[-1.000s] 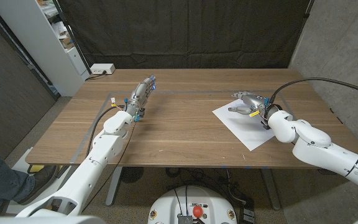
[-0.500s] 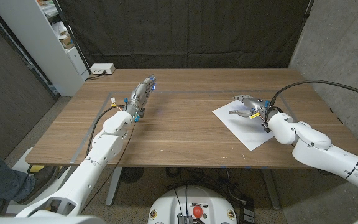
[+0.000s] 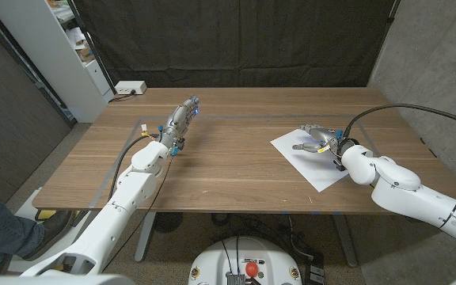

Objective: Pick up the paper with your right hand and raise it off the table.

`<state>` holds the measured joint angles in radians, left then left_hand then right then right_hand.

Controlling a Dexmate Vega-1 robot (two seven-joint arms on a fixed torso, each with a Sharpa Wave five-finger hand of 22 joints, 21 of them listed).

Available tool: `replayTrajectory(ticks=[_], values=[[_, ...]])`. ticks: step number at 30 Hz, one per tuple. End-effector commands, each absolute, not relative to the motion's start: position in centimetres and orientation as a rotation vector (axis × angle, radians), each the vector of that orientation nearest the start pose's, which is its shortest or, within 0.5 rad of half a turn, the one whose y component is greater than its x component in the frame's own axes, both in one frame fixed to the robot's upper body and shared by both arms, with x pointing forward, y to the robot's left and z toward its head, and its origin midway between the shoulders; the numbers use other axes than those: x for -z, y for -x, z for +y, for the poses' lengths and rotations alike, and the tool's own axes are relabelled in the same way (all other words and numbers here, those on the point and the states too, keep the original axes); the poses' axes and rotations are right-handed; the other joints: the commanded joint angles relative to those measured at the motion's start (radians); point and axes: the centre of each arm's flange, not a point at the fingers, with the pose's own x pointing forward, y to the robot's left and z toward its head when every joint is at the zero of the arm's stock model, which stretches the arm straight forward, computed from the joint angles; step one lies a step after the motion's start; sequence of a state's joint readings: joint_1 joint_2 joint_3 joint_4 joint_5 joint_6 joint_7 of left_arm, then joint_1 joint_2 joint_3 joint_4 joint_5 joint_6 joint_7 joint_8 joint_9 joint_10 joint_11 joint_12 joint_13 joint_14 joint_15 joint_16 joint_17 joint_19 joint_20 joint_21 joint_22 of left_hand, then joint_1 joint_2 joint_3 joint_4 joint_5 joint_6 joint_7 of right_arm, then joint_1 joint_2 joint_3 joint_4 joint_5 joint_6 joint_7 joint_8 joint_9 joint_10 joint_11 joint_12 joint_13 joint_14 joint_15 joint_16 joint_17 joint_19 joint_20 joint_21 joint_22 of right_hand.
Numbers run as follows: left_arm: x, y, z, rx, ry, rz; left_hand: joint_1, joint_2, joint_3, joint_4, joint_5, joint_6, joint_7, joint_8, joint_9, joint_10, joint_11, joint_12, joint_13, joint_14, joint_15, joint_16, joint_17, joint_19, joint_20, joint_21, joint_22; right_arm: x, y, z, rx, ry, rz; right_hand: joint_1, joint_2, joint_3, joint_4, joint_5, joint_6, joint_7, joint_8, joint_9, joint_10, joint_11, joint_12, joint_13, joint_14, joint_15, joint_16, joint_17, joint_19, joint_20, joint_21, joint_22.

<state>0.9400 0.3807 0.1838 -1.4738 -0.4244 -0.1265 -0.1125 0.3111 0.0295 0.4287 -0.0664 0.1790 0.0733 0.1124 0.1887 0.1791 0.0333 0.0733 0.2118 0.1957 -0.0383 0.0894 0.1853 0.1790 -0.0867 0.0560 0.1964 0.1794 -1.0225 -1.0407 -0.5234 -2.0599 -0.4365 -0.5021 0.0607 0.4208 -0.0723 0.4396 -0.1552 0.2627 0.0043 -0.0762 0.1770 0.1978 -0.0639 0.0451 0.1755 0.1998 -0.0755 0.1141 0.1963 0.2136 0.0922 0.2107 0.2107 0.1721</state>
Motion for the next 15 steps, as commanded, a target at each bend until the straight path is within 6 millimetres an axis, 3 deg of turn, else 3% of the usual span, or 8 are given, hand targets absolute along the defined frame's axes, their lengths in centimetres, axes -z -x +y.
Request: replayTrajectory(ticks=[1,5,15], values=[[1.8,-62.9,26.5,0.247,-0.037,-0.593,0.0,0.009,0.004,-0.004,-0.002,0.009,0.001,0.003,0.002,0.003,0.004,0.003,0.0,0.007,0.008,0.004,0.003,0.0,0.005,0.0,0.001,5.0,-55.4,-27.8,-0.006,1.447,-0.267,-0.005,-0.018,-0.013,0.004,0.008,-0.033,0.004,-0.001,0.003,-0.017,0.001,0.006,0.002,-0.013,0.007,0.001,0.001,0.007,0.005,-0.006,0.0],[1.8,-62.9,26.6,0.248,-0.038,-0.59,-0.001,0.01,0.004,-0.005,-0.002,0.009,0.0,0.002,0.002,0.003,0.003,0.003,0.0,0.008,0.008,0.004,0.003,-0.002,0.006,0.0,0.001,5.2,-55.6,-27.8,0.003,1.436,-0.265,-0.012,-0.03,-0.021,0.009,0.016,-0.061,0.005,-0.001,0.002,-0.051,0.009,0.002,0.0,-0.024,0.012,0.001,0.001,0.006,0.005,-0.011,0.0],[1.6,-63.4,26.6,0.252,-0.045,-0.584,-0.002,0.011,0.004,-0.006,-0.002,0.01,0.0,0.002,0.002,0.003,-0.002,0.003,0.0,0.008,0.009,0.004,0.003,-0.003,0.008,0.0,0.001,5.9,-56.5,-27.6,0.014,1.405,-0.249,-0.015,-0.034,-0.025,0.011,0.022,-0.07,0.009,0.001,0.002,-0.058,0.013,0.005,0.0,-0.029,0.016,0.002,0.002,0.007,0.005,-0.013,0.0]])
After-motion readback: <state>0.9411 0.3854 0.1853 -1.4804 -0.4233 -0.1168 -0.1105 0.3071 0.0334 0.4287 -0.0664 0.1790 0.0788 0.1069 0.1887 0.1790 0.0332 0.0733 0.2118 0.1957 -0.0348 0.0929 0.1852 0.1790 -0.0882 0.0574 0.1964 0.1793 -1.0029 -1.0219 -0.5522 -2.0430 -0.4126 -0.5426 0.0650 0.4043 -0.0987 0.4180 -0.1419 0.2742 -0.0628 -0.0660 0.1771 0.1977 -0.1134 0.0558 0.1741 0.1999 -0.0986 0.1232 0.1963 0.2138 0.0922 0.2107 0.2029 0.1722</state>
